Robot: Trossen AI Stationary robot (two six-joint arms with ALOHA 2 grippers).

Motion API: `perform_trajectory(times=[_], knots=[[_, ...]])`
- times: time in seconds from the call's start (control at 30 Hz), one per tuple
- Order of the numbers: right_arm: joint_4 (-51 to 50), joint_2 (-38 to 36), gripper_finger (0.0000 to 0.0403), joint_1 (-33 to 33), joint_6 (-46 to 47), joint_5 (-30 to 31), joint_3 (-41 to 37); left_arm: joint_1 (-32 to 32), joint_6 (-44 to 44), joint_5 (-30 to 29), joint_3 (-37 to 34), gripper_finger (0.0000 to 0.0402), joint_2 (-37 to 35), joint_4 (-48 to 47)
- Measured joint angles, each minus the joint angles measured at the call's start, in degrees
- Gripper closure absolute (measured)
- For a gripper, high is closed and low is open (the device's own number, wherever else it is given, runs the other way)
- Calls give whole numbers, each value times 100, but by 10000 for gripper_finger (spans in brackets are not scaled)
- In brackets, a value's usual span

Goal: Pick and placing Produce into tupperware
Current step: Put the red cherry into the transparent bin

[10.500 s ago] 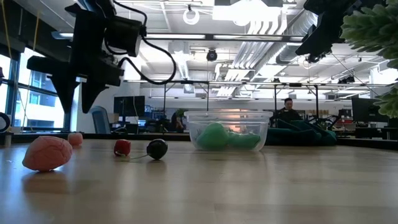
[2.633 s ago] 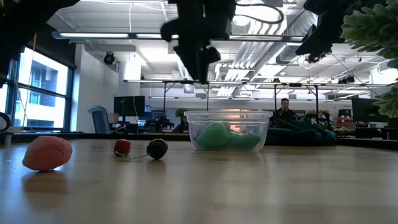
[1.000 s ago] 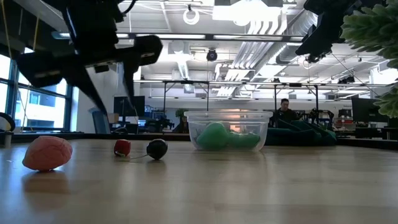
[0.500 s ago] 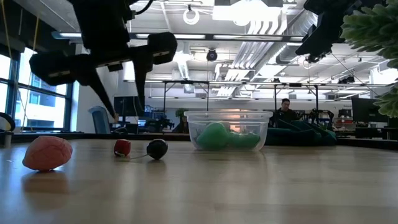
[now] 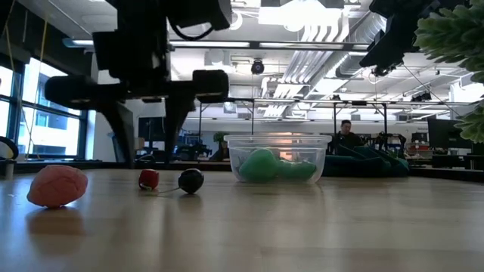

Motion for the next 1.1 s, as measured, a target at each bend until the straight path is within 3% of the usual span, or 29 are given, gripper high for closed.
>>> perform_trajectory(times=[0.73,1.1], knots=[[7,0,379,0,2,1,-1,0,141,116,87,225,416,83],[8,0,379,1,2,0,-2,-4,115,-120,94,225,507,73]])
